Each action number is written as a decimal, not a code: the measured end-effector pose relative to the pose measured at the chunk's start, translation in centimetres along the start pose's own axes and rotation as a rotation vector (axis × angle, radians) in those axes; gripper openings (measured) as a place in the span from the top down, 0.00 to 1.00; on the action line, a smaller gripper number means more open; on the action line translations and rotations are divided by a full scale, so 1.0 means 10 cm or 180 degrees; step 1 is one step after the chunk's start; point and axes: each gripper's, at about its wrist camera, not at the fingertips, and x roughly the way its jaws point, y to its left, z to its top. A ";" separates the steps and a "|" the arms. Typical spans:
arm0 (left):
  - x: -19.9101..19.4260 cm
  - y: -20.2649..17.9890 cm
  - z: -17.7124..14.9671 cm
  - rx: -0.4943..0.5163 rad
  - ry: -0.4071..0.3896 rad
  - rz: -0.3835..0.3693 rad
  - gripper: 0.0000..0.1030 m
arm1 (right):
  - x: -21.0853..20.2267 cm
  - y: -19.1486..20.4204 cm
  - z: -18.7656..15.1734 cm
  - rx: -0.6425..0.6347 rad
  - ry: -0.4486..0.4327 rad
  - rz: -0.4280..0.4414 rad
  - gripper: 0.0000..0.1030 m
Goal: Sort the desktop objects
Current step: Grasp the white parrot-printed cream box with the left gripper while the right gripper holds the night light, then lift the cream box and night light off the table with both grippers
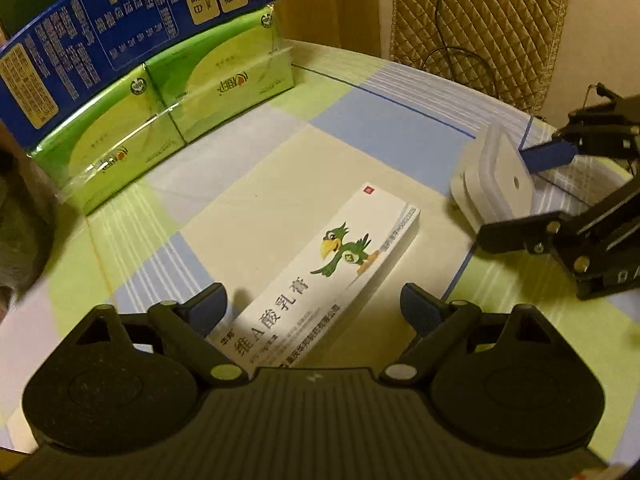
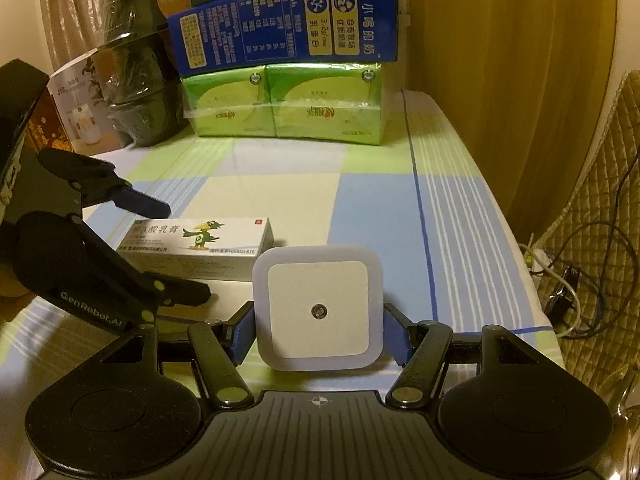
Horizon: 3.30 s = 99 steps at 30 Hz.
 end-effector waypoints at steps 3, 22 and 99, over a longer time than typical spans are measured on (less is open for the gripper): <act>-0.03 0.01 0.01 -0.0210 0.0072 -0.0088 0.33 | 0.00 0.00 0.00 0.0040 0.0009 0.0012 0.40; -0.97 -0.49 -1.11 -0.1748 -0.0099 0.0731 0.68 | -0.12 0.40 -0.14 -0.0271 0.0107 0.0291 0.40; -1.47 -0.85 -1.29 -0.1883 -0.0590 0.0508 0.68 | -1.12 0.94 -0.64 -0.0029 0.0020 0.0052 0.40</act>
